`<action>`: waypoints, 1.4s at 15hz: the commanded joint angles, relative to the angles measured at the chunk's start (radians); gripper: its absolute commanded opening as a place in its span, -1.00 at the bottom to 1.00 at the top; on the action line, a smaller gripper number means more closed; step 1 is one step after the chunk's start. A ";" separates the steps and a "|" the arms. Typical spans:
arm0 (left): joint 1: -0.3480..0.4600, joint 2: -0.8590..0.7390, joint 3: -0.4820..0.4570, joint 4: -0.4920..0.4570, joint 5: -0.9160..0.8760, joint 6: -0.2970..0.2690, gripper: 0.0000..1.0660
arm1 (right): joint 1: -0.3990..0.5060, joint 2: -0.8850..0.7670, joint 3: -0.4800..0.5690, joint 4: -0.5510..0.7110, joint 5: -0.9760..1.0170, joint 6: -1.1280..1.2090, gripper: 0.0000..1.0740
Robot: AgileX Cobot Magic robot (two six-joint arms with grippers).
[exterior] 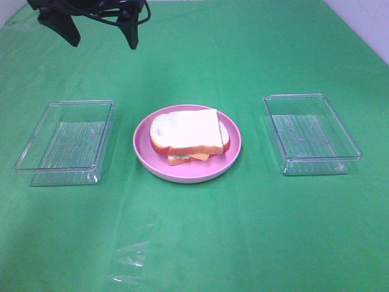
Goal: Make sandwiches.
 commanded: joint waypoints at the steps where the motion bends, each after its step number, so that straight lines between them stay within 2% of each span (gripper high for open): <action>1: 0.018 -0.127 0.122 0.040 0.107 0.022 0.76 | -0.006 0.005 0.002 0.000 -0.007 -0.008 0.81; 3: 0.050 -0.237 0.256 0.081 0.107 0.047 0.76 | -0.006 0.005 0.002 0.000 -0.007 -0.008 0.81; 5: 0.102 -0.357 0.412 0.082 0.105 0.063 0.76 | -0.006 0.005 0.002 0.000 -0.007 -0.008 0.81; 11: 0.320 -0.674 0.849 0.075 0.023 0.071 0.76 | -0.006 0.005 0.002 0.000 -0.007 -0.008 0.81; 12: 0.377 -0.816 1.017 0.062 -0.021 0.078 0.76 | -0.006 0.005 0.002 0.000 -0.007 -0.008 0.81; 13: 0.378 -0.847 1.046 0.062 -0.023 0.086 0.76 | -0.006 0.005 0.002 0.000 -0.007 -0.008 0.81; 15: 0.378 -0.997 1.164 0.045 -0.039 0.112 0.76 | -0.006 0.005 0.002 0.000 -0.007 -0.008 0.81; 18: 0.378 -1.243 1.295 0.013 -0.057 0.180 0.76 | -0.006 0.005 0.002 0.000 -0.007 -0.008 0.81; 20: 0.378 -1.403 1.353 -0.004 -0.042 0.232 0.76 | -0.006 0.005 0.002 0.000 -0.007 -0.008 0.81; 21: 0.378 -1.448 1.368 -0.008 -0.041 0.240 0.76 | -0.006 0.005 0.002 0.000 -0.007 -0.008 0.81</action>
